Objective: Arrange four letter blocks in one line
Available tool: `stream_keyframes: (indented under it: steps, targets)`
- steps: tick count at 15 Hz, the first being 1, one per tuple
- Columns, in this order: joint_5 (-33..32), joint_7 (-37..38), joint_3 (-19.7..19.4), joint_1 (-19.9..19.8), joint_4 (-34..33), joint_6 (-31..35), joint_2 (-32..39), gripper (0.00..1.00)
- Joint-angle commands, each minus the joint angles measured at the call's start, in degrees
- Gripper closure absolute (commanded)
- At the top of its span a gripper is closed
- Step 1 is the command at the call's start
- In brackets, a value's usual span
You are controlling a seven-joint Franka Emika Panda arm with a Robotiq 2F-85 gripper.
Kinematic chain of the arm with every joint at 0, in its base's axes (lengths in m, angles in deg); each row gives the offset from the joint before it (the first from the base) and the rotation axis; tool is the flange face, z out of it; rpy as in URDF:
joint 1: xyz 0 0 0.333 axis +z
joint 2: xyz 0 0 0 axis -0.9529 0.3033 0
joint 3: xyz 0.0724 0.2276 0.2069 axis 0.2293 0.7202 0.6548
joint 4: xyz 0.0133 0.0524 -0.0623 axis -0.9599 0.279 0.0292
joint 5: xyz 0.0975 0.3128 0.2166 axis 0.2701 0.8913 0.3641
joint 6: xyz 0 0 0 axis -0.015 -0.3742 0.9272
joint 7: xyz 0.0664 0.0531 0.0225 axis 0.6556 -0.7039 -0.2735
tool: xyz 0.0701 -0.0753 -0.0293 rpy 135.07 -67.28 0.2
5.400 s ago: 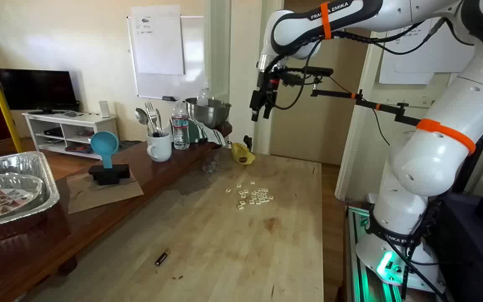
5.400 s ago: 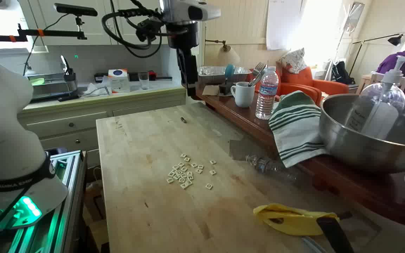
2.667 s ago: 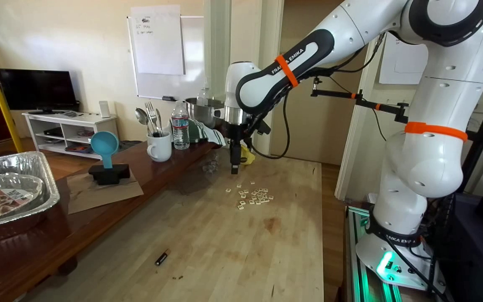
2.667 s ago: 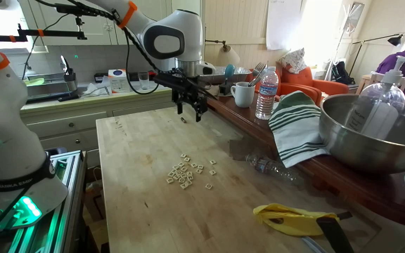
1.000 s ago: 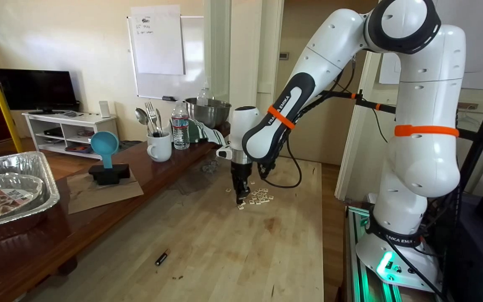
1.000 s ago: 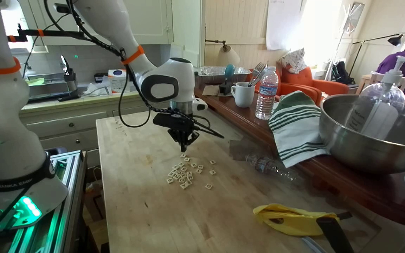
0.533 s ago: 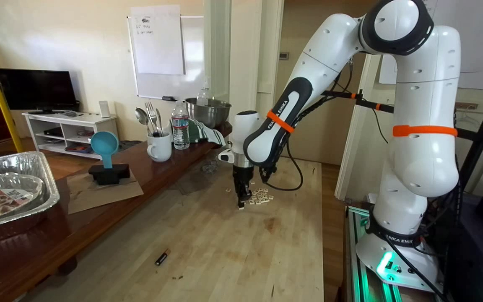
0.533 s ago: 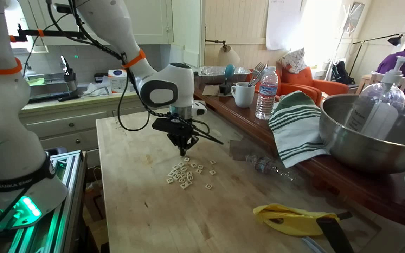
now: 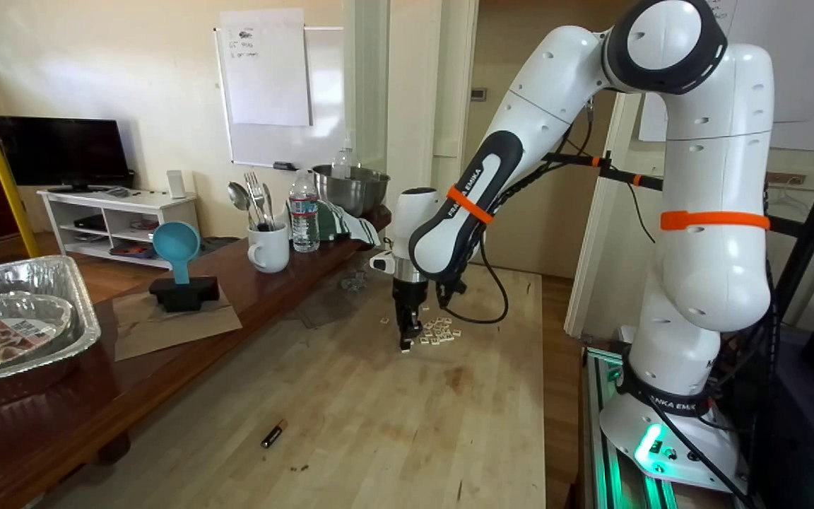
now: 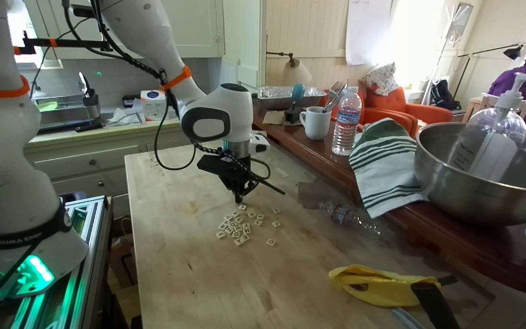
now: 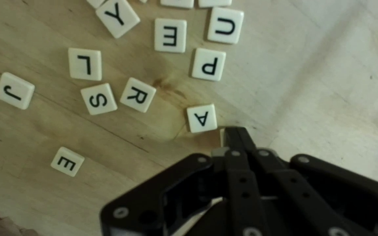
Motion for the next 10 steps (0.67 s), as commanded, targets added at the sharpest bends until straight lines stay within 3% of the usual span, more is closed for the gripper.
stream_keyframes:
  steps: [1,10]
  targets:
    - [3.15,4.20,1.67,-0.49,-1.29,1.57,2.70,1.00]
    - [4.84,15.16,3.11,-0.62,-4.00,1.54,4.03,1.00]
